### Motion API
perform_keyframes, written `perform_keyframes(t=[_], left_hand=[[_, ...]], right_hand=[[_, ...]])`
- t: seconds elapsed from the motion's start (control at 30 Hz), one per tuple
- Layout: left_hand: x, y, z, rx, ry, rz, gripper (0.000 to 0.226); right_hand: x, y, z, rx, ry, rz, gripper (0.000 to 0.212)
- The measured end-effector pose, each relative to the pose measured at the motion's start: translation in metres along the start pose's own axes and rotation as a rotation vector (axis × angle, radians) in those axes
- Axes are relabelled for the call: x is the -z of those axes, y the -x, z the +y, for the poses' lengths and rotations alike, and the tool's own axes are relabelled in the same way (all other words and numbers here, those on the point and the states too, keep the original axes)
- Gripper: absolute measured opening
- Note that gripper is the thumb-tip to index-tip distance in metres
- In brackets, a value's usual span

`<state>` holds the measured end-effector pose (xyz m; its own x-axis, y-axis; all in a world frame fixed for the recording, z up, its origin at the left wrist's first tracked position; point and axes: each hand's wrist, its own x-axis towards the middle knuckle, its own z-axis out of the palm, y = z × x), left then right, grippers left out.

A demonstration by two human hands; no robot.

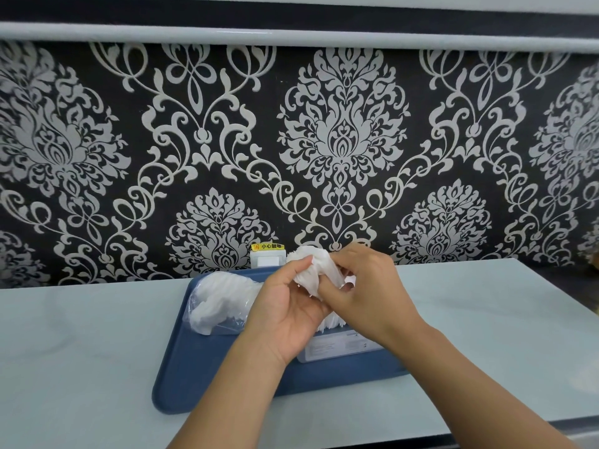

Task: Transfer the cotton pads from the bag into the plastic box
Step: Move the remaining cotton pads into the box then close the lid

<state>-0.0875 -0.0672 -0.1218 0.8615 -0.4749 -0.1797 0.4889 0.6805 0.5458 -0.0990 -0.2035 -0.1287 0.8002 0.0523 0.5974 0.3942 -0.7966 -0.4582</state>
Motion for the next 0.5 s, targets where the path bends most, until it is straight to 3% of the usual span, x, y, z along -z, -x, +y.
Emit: perform_keyframes(t=[0.07,0.23,0.5], left_hand=[[0.001,0.0,0.002,-0.016,0.002,0.001,0.045],[0.001,0.002,0.003,-0.03,-0.023,-0.008,0.036],[-0.003,0.007,0.005,-0.001,-0.026,-0.044,0.036]], right_hand=[[0.001,0.001,0.0,0.019,-0.038,-0.036,0.014],[0.002,0.004,0.004,-0.004,-0.183,-0.099,0.063],[0.01,-0.007,0.017,-0.075,-0.489,-0.139,0.035]])
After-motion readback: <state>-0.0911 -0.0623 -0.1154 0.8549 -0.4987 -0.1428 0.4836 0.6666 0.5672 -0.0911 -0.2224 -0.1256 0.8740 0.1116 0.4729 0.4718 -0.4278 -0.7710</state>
